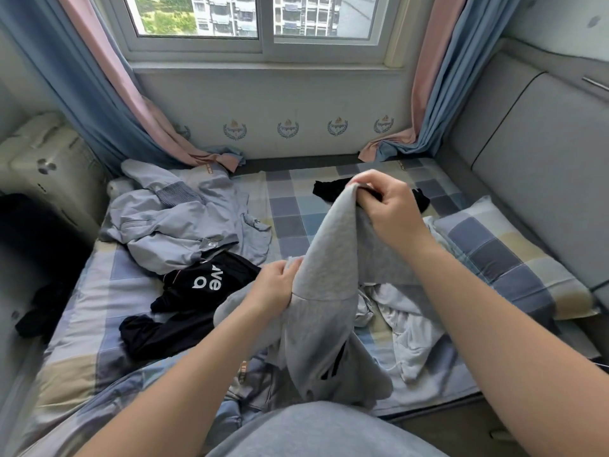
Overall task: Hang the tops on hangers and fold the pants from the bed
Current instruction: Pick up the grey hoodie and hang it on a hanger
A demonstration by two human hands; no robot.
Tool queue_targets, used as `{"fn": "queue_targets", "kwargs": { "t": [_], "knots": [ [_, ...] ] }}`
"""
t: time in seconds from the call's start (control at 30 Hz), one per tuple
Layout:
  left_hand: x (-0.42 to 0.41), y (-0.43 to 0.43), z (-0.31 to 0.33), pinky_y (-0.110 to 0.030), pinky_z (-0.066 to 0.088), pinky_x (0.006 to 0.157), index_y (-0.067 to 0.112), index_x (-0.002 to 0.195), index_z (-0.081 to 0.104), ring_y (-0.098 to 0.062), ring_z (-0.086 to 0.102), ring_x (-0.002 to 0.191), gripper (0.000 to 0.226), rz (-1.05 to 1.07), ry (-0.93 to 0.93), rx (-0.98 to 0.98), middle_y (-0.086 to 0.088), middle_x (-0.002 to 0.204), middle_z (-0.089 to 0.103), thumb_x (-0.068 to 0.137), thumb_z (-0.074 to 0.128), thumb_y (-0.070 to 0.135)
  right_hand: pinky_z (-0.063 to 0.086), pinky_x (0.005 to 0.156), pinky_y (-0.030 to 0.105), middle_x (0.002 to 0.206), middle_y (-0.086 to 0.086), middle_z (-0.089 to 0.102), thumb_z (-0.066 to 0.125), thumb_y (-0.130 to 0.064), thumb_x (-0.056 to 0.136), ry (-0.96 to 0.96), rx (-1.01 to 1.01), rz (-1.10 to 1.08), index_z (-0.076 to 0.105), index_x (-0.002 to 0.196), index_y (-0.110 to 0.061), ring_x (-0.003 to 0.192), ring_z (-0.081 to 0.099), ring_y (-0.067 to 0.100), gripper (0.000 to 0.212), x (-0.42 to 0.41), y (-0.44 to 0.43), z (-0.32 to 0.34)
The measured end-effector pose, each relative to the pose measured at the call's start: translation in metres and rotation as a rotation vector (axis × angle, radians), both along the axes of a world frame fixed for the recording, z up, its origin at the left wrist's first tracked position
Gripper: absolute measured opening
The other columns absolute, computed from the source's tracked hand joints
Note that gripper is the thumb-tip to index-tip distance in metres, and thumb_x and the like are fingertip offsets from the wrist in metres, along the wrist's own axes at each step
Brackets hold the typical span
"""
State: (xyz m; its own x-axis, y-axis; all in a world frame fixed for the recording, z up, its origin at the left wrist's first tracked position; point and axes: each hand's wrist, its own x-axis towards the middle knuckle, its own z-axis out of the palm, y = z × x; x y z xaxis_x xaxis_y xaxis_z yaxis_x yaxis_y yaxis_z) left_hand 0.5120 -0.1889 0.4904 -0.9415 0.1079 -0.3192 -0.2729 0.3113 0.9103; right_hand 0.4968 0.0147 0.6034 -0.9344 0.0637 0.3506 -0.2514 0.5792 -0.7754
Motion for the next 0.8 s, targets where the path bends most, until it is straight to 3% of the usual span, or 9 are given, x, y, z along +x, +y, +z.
{"fn": "queue_targets", "kwargs": {
  "t": [0.1, 0.2, 0.27, 0.33, 0.4, 0.47, 0.63, 0.73, 0.8],
  "knots": [
    [0.004, 0.004, 0.017, -0.035, 0.05, 0.089, 0.008, 0.104, 0.076, -0.02, 0.069, 0.093, 0.089, -0.195, -0.06, 0.12, -0.004, 0.098, 0.075, 0.083, 0.031, 0.082, 0.047, 0.096, 0.049, 0.1, 0.0, 0.072, 0.057, -0.01, 0.096, 0.046, 0.152, -0.015, 0.074, 0.101, -0.016, 0.1, 0.065, 0.021, 0.018, -0.016, -0.013, 0.004],
    [0.006, 0.003, 0.024, -0.04, 0.049, 0.098, 0.018, 0.105, 0.077, -0.026, 0.068, 0.107, 0.092, -0.313, -0.121, 0.214, -0.006, 0.111, 0.075, 0.068, 0.043, 0.095, 0.034, 0.107, 0.051, 0.11, -0.004, 0.069, 0.056, -0.016, 0.098, -0.043, 0.278, -0.04, 0.076, 0.104, -0.027, 0.111, 0.059, 0.019, 0.024, -0.026, -0.02, -0.003],
    [0.005, 0.001, 0.024, -0.037, 0.05, 0.08, -0.001, 0.097, 0.075, -0.031, 0.066, 0.088, 0.086, -0.38, -0.18, 0.216, -0.014, 0.094, 0.072, 0.066, 0.07, 0.08, 0.029, 0.11, 0.048, 0.121, -0.005, 0.065, 0.056, -0.018, 0.097, -0.137, 0.32, -0.013, 0.074, 0.109, -0.03, 0.119, 0.053, 0.018, 0.025, -0.025, -0.02, -0.015],
    [0.005, -0.003, 0.022, -0.04, 0.045, 0.076, -0.004, 0.098, 0.075, -0.034, 0.06, 0.084, 0.056, -0.387, -0.187, 0.255, -0.021, 0.091, 0.068, 0.078, 0.081, 0.048, 0.033, 0.109, 0.05, 0.129, -0.003, 0.06, 0.06, -0.02, 0.096, -0.203, 0.325, 0.0, 0.069, 0.118, -0.027, 0.124, 0.05, 0.021, 0.025, -0.018, -0.016, -0.031],
    [0.004, -0.007, 0.018, -0.041, 0.04, 0.074, -0.002, 0.1, 0.075, -0.036, 0.054, 0.088, 0.035, -0.319, -0.185, 0.289, -0.025, 0.095, 0.065, 0.088, 0.075, 0.031, 0.039, 0.107, 0.05, 0.13, 0.002, 0.058, 0.065, -0.022, 0.095, -0.26, 0.244, -0.01, 0.064, 0.125, -0.021, 0.124, 0.05, 0.024, 0.031, -0.008, -0.012, -0.048],
    [0.004, -0.01, 0.014, -0.04, 0.039, 0.071, -0.004, 0.102, 0.073, -0.036, 0.052, 0.087, 0.035, -0.201, -0.192, 0.348, -0.025, 0.097, 0.061, 0.09, 0.072, 0.028, 0.04, 0.108, 0.044, 0.129, 0.002, 0.056, 0.068, -0.027, 0.094, -0.317, 0.118, -0.019, 0.059, 0.129, -0.018, 0.125, 0.05, 0.021, 0.037, 0.009, -0.007, -0.064],
    [-0.006, -0.019, 0.009, -0.027, 0.057, 0.059, 0.009, 0.086, 0.08, -0.022, 0.074, 0.075, 0.019, -0.018, -0.22, 0.506, -0.016, 0.09, 0.076, 0.093, 0.068, 0.022, 0.034, 0.11, 0.034, 0.148, -0.013, 0.039, 0.067, -0.07, 0.072, -0.589, -0.167, 0.139, 0.04, 0.142, -0.036, 0.136, 0.036, 0.005, 0.082, 0.072, -0.008, -0.113],
    [-0.011, -0.014, 0.019, -0.03, 0.058, 0.066, 0.011, 0.088, 0.081, -0.024, 0.074, 0.083, 0.02, -0.083, -0.175, 0.503, -0.016, 0.094, 0.076, 0.094, 0.068, 0.025, 0.045, 0.105, 0.031, 0.137, -0.016, 0.057, 0.079, -0.049, 0.076, -0.714, -0.307, 0.195, 0.052, 0.126, -0.049, 0.128, 0.052, 0.003, 0.056, 0.086, -0.025, -0.141],
    [-0.015, -0.009, 0.026, -0.035, 0.059, 0.076, 0.009, 0.093, 0.08, -0.026, 0.073, 0.088, 0.022, -0.142, -0.135, 0.471, -0.018, 0.098, 0.076, 0.094, 0.068, 0.027, 0.052, 0.1, 0.035, 0.119, -0.011, 0.07, 0.076, -0.029, 0.089, -0.719, -0.372, 0.124, 0.064, 0.112, -0.041, 0.116, 0.063, 0.01, 0.028, 0.082, -0.032, -0.148]
  ]
}}
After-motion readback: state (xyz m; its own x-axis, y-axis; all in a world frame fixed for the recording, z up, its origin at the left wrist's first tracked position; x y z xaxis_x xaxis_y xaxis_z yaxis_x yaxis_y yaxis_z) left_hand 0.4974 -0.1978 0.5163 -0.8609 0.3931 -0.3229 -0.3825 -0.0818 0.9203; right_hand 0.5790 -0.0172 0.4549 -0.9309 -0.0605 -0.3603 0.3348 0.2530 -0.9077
